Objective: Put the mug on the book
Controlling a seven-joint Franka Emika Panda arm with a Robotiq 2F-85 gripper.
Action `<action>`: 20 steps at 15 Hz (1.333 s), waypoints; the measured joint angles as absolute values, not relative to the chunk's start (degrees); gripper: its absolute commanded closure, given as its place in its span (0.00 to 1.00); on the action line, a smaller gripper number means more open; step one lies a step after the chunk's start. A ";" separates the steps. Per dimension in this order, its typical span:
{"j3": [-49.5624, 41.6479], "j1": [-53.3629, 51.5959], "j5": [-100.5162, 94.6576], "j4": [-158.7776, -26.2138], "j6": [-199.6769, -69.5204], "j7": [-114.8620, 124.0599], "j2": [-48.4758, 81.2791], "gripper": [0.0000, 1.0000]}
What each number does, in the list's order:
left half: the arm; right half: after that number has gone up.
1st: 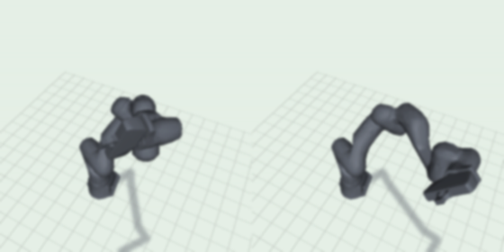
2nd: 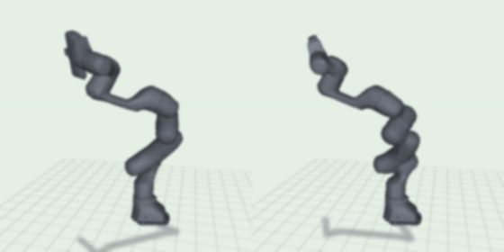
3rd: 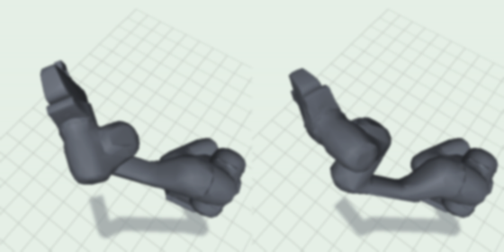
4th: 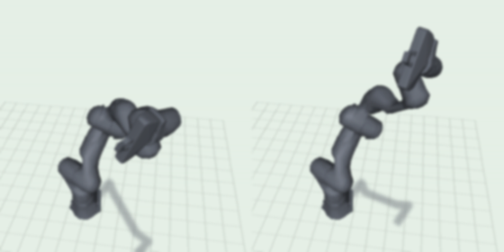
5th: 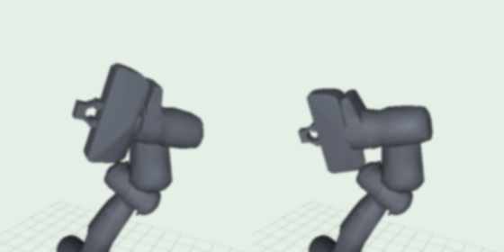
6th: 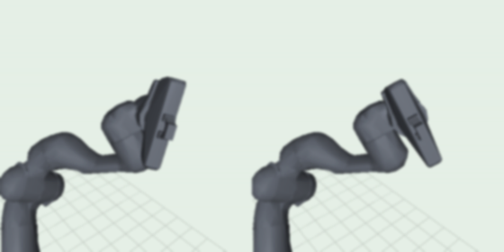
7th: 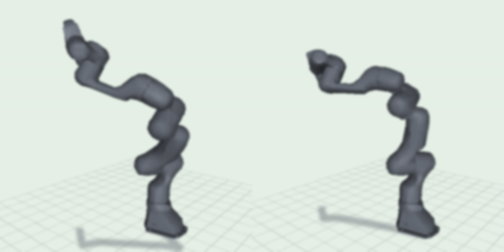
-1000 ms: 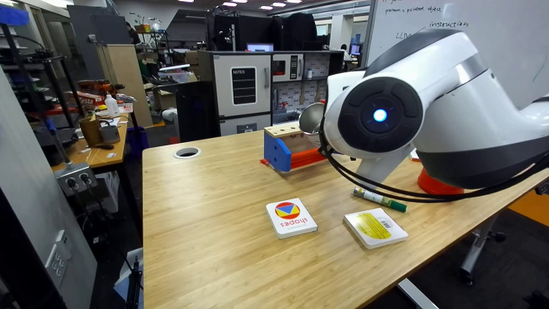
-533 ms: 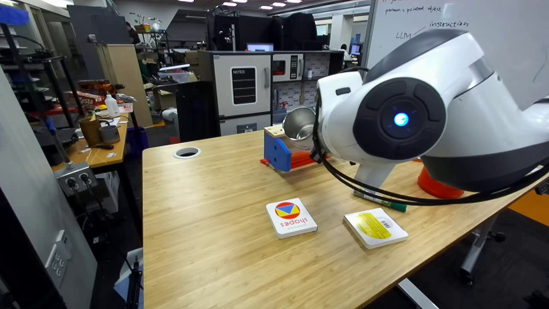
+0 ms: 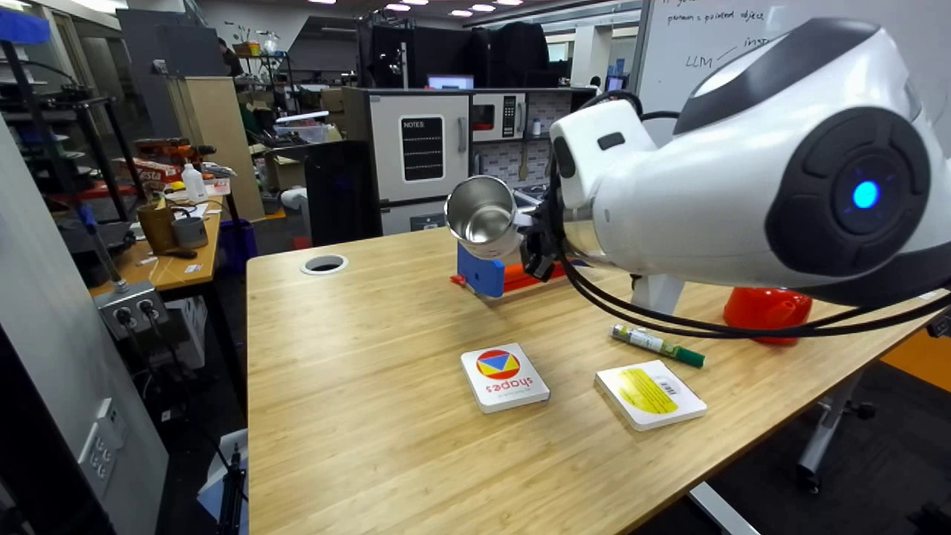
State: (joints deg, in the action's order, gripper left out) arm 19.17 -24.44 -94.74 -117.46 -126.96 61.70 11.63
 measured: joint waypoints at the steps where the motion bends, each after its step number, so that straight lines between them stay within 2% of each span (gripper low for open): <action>1: 19.16 -24.17 -95.51 -118.17 -128.46 61.70 10.84 0.96; 7: 19.09 -22.17 -96.55 -121.17 -135.15 61.89 8.79 0.96; 14: 18.51 -18.41 -95.64 -121.70 -148.92 63.54 8.79 0.96; 20: 18.46 -18.04 -93.71 -123.33 -153.27 63.64 8.79 0.96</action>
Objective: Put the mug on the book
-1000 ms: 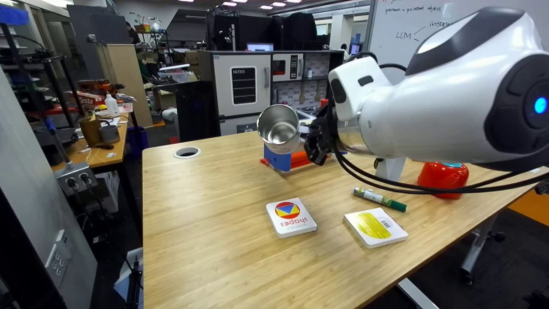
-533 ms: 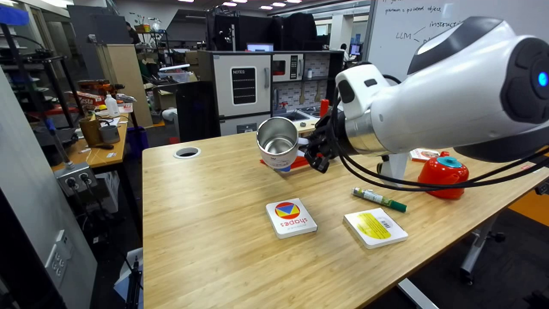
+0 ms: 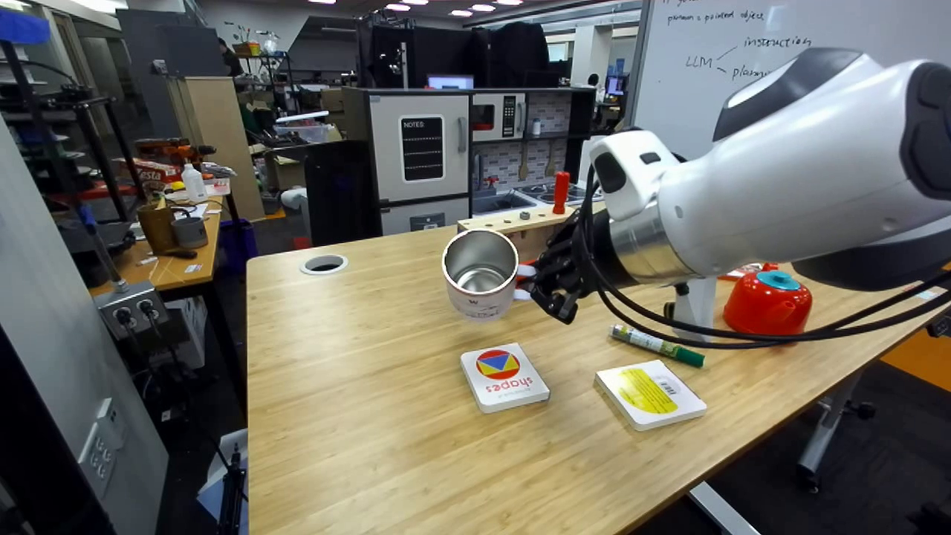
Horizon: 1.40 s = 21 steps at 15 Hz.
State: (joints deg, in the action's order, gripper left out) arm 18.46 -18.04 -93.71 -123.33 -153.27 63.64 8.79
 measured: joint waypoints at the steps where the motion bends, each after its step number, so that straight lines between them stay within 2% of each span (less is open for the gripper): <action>1: 18.45 -18.00 -93.71 -123.77 -153.86 63.61 8.78 0.96; 13: 18.43 -17.82 -89.11 -128.58 -158.58 63.10 8.62 0.96; 14: 18.42 -17.79 -88.27 -128.80 -158.58 62.96 8.62 0.58; 15: 18.42 -17.78 -87.62 -128.96 -158.58 62.84 8.62 0.57; 16: 18.41 -17.77 -86.76 -129.04 -158.57 62.57 8.62 0.78; 19: 18.41 -17.80 -86.65 -129.05 -158.54 62.59 8.73 0.57; 21: 18.42 -17.81 -86.65 -129.05 -158.54 62.60 8.80 0.57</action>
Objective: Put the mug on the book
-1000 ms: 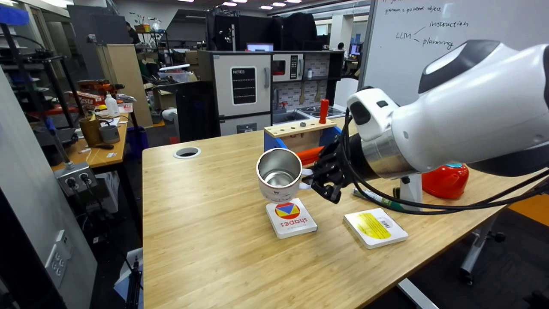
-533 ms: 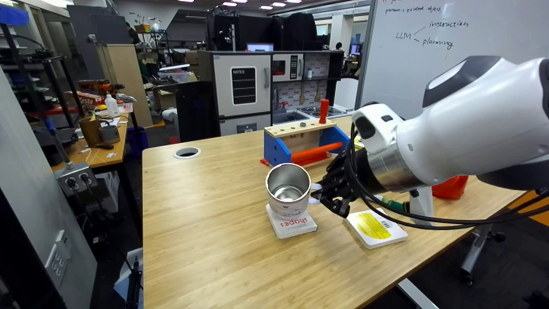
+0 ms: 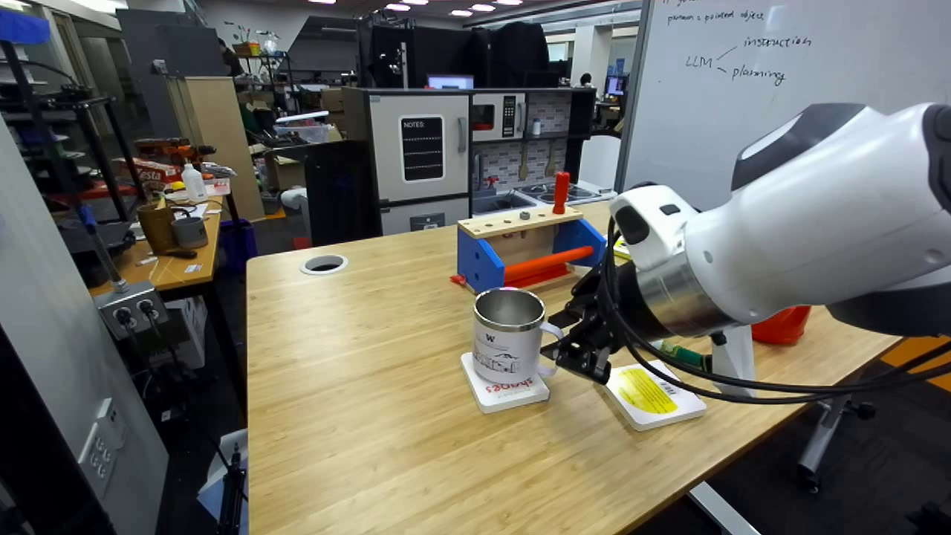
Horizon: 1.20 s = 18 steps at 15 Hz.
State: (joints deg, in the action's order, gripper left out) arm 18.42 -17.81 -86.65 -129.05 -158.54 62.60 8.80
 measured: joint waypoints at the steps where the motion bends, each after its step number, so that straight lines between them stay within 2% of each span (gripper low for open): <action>1: 18.42 -17.81 -86.65 -129.05 -158.54 62.60 8.81 0.57; 13: 18.42 -17.81 -86.65 -129.05 -158.54 62.60 8.81 0.57; 14: 18.42 -17.81 -86.65 -129.05 -158.54 62.60 8.81 0.32; 16: 18.42 -17.81 -86.65 -129.05 -158.54 62.60 8.85 0.25; 18: 18.51 -17.86 -86.65 -129.05 -158.54 62.60 8.92 0.11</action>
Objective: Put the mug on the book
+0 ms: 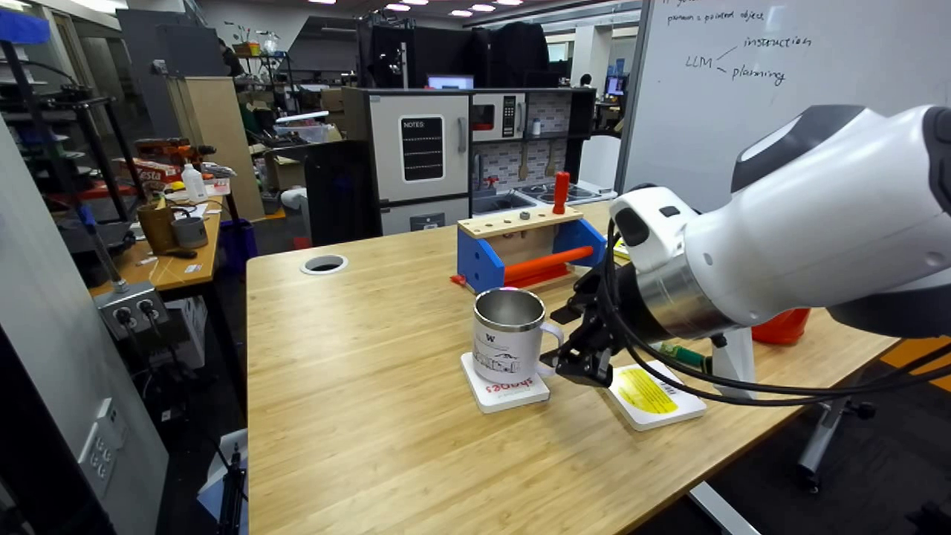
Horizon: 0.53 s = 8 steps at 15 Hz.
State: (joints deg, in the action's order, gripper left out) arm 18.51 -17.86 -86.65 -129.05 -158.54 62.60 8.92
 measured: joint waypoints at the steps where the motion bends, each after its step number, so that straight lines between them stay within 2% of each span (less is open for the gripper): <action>1: 18.60 -17.94 -86.65 -129.08 -158.55 62.60 8.92 0.03; 2: 18.67 -18.07 -86.65 -129.15 -158.56 62.60 8.92 0.00; 8: 19.22 -18.27 -86.65 -131.75 -159.46 62.55 8.41 0.00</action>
State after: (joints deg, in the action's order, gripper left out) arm 19.22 -18.27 -86.65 -131.75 -159.46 62.55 8.41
